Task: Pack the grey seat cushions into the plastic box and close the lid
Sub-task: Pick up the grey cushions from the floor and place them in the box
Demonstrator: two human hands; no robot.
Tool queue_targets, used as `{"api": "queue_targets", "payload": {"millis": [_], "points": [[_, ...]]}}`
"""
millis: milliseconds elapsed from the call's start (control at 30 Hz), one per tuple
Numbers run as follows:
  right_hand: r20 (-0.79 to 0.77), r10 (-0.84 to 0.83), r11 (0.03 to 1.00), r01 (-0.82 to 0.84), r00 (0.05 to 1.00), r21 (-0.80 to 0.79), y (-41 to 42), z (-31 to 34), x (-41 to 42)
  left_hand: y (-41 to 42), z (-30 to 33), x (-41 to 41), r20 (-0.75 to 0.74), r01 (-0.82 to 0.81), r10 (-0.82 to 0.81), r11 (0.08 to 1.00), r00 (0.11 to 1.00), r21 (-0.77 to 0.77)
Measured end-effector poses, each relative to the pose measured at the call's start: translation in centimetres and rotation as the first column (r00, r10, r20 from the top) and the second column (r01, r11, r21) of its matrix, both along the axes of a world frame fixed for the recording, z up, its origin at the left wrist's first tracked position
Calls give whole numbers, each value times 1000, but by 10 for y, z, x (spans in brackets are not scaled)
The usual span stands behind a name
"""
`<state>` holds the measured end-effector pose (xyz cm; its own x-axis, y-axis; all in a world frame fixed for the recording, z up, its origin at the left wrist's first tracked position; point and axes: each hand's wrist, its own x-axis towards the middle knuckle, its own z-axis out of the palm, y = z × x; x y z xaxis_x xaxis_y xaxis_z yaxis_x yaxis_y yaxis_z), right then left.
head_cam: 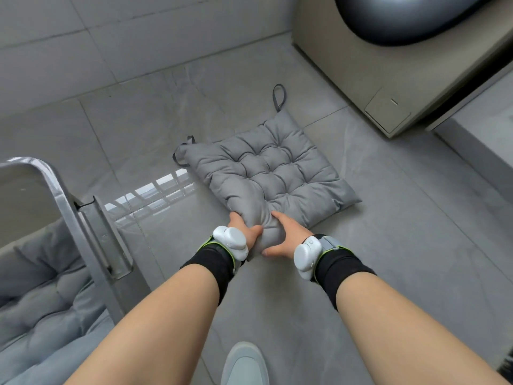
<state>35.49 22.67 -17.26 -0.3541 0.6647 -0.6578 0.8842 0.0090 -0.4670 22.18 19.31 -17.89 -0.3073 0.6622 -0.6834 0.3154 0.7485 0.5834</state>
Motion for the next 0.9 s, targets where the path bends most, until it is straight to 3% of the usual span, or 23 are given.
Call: {"api": "queue_targets", "payload": {"millis": [300, 667, 900], "points": [[50, 34, 994, -38, 998, 101, 16, 86, -17, 10, 92, -21, -106, 124, -110, 984, 988, 129], [-118, 67, 957, -30, 991, 289, 12, 239, -42, -5, 246, -59, -304, 345, -254, 890, 918, 297], [-124, 75, 879, -7, 990, 477, 5, 328, -52, -33, 337, -86, -506, 505, -319, 815, 801, 285]]}}
